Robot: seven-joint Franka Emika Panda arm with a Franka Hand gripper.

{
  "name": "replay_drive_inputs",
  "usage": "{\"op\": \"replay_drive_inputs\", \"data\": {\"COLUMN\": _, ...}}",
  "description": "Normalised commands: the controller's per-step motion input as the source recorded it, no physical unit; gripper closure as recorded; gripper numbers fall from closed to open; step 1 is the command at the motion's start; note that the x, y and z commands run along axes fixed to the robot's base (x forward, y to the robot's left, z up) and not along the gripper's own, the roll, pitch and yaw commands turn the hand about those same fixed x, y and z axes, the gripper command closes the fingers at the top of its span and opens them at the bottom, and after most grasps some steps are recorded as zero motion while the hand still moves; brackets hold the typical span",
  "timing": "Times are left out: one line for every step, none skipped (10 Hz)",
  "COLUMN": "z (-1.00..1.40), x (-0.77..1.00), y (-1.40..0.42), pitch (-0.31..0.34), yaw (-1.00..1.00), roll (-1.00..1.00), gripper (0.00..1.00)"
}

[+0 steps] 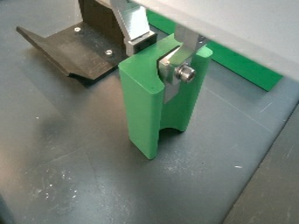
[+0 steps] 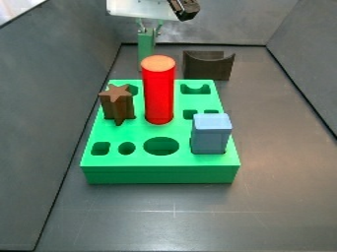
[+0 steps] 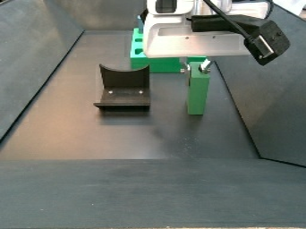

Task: Pick up the arch object. Move up. Rotate the arch object. Move to above the board. Insert the arch object.
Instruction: Pick up the arch object.

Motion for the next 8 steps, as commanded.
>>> {"op": "replay_drive_inputs", "data": {"z": 0.0, "x": 0.0, "y": 0.0, "pitch": 0.0, "yaw": 0.0, "roll": 0.0, "gripper": 1.0}}
{"op": "replay_drive_inputs", "data": {"z": 0.0, "x": 0.0, "y": 0.0, "pitch": 0.0, "yaw": 0.0, "roll": 0.0, "gripper": 1.0}}
{"op": "replay_drive_inputs", "data": {"z": 0.0, "x": 0.0, "y": 0.0, "pitch": 0.0, "yaw": 0.0, "roll": 0.0, "gripper": 1.0}}
{"op": "replay_drive_inputs", "data": {"z": 0.0, "x": 0.0, "y": 0.0, "pitch": 0.0, "yaw": 0.0, "roll": 0.0, "gripper": 1.0}}
{"op": "replay_drive_inputs", "data": {"z": 0.0, "x": 0.0, "y": 0.0, "pitch": 0.0, "yaw": 0.0, "roll": 0.0, "gripper": 1.0}}
{"op": "replay_drive_inputs", "data": {"z": 0.0, "x": 0.0, "y": 0.0, "pitch": 0.0, "yaw": 0.0, "roll": 0.0, "gripper": 1.0}}
{"op": "replay_drive_inputs", "data": {"z": 0.0, "x": 0.0, "y": 0.0, "pitch": 0.0, "yaw": 0.0, "roll": 0.0, "gripper": 1.0}}
{"op": "replay_drive_inputs", "data": {"z": 0.0, "x": 0.0, "y": 0.0, "pitch": 0.0, "yaw": 0.0, "roll": 0.0, "gripper": 1.0}}
